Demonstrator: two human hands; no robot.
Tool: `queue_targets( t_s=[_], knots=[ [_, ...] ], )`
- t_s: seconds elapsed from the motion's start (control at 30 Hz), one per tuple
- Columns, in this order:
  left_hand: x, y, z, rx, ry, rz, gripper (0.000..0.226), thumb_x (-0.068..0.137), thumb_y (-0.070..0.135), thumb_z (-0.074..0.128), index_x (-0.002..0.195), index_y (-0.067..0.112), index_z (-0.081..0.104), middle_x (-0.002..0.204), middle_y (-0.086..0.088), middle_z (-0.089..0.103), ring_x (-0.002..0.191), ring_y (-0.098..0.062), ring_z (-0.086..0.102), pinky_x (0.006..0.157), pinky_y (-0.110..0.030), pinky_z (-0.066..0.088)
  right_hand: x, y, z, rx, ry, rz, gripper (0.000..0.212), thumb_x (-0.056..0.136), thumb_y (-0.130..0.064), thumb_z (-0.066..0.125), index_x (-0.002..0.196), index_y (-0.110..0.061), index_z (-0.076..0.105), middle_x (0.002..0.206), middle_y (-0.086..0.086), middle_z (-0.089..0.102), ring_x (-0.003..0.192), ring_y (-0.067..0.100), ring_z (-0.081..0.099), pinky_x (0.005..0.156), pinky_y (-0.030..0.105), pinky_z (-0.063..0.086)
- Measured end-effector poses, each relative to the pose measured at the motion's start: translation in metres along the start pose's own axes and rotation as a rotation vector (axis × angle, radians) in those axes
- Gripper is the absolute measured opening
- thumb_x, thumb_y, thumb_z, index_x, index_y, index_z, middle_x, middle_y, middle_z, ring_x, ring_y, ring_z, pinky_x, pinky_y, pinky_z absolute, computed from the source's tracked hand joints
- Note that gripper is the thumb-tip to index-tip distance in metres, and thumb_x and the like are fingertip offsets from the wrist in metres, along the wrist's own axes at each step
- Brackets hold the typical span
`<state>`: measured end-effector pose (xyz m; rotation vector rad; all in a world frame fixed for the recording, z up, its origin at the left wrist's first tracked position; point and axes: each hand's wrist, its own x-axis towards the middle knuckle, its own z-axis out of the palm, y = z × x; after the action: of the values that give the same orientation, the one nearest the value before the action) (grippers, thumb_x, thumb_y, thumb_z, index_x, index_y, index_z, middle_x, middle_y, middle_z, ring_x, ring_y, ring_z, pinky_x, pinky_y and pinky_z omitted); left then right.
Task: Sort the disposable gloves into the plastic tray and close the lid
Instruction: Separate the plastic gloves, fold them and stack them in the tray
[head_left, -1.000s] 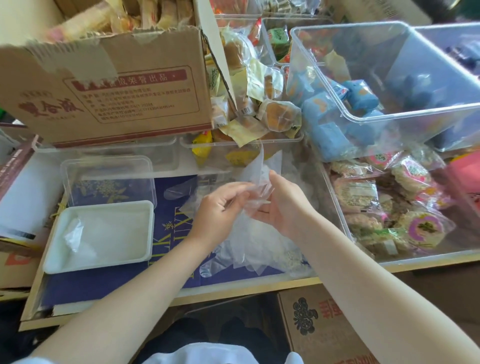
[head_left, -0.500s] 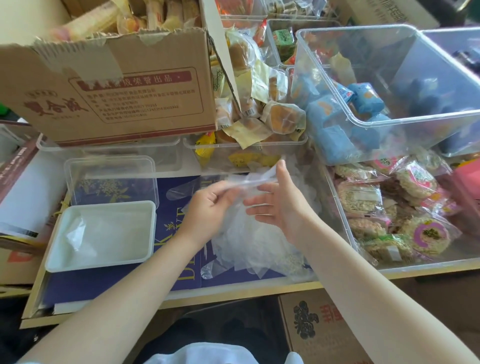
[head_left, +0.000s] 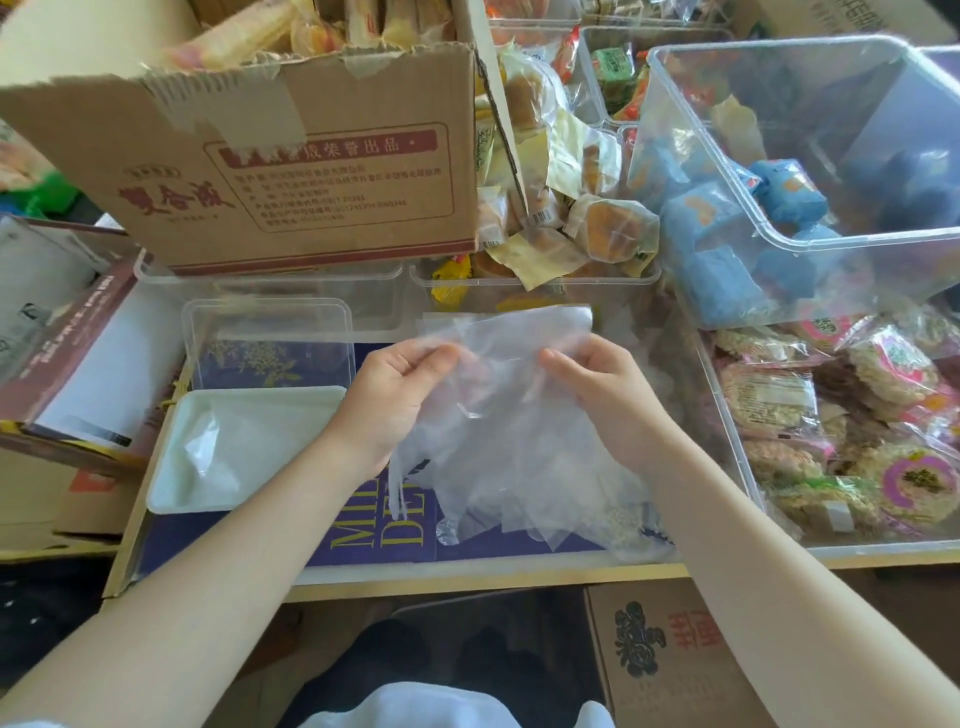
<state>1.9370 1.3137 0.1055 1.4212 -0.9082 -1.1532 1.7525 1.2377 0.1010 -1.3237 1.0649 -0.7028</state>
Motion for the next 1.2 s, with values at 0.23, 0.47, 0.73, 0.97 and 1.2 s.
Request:
queue_targets(
  t_s=[0.23,0.47,0.73,0.97,1.2],
  knots=[
    [-0.007,-0.017,-0.028,0.439,-0.14,-0.021,0.007,0.091,0.016,0.058,0.092,0.022,0.063,0.087,0.007,0.068,0.073,-0.002,0.064,0.076,-0.021,0.05,0.003,0.001,0.018,0.068,0.026,0.034,0.009,0.089,-0.003,0.059,0.082,-0.009,0.06,0.069,0.004,0.061,0.06,0.015,0.056,0.063,0.028,0.045],
    [-0.021,-0.032,-0.042,0.288,-0.336,-0.155,0.038,0.099,0.022,0.041,0.064,0.012,0.052,0.034,0.001,0.039,0.031,-0.01,0.028,0.042,-0.02,0.032,0.001,0.006,0.02,0.086,0.187,0.072,0.019,0.092,-0.004,0.055,0.077,-0.015,0.056,0.06,-0.004,0.056,0.051,0.006,0.05,0.053,0.018,0.043],
    [0.004,-0.054,-0.054,0.551,-0.294,-0.194,0.009,0.092,0.032,0.055,0.098,0.029,0.061,0.109,0.006,0.065,0.102,-0.009,0.058,0.098,-0.031,0.041,-0.009,0.03,0.039,-0.045,0.202,0.091,0.027,0.094,-0.001,0.046,0.072,-0.016,0.048,0.06,0.001,0.048,0.042,0.005,0.042,0.045,0.018,0.035],
    [0.009,-0.051,-0.019,0.348,0.112,-0.104,0.024,0.096,0.019,0.049,0.076,0.016,0.062,0.066,0.002,0.058,0.058,-0.009,0.051,0.063,-0.026,0.042,-0.014,0.044,0.052,-0.068,0.174,0.104,0.015,0.097,-0.011,0.047,0.083,-0.016,0.047,0.065,-0.002,0.048,0.054,0.011,0.043,0.05,0.023,0.037],
    [0.02,-0.051,-0.032,0.647,0.232,-0.046,0.032,0.096,0.025,0.048,0.065,0.018,0.046,0.053,0.005,0.042,0.051,-0.009,0.039,0.048,-0.018,0.029,-0.017,0.07,0.022,-0.439,-0.371,0.194,0.028,0.082,-0.026,0.07,0.093,-0.001,0.061,0.069,0.003,0.049,0.059,0.011,0.045,0.056,0.024,0.038]
  ],
)
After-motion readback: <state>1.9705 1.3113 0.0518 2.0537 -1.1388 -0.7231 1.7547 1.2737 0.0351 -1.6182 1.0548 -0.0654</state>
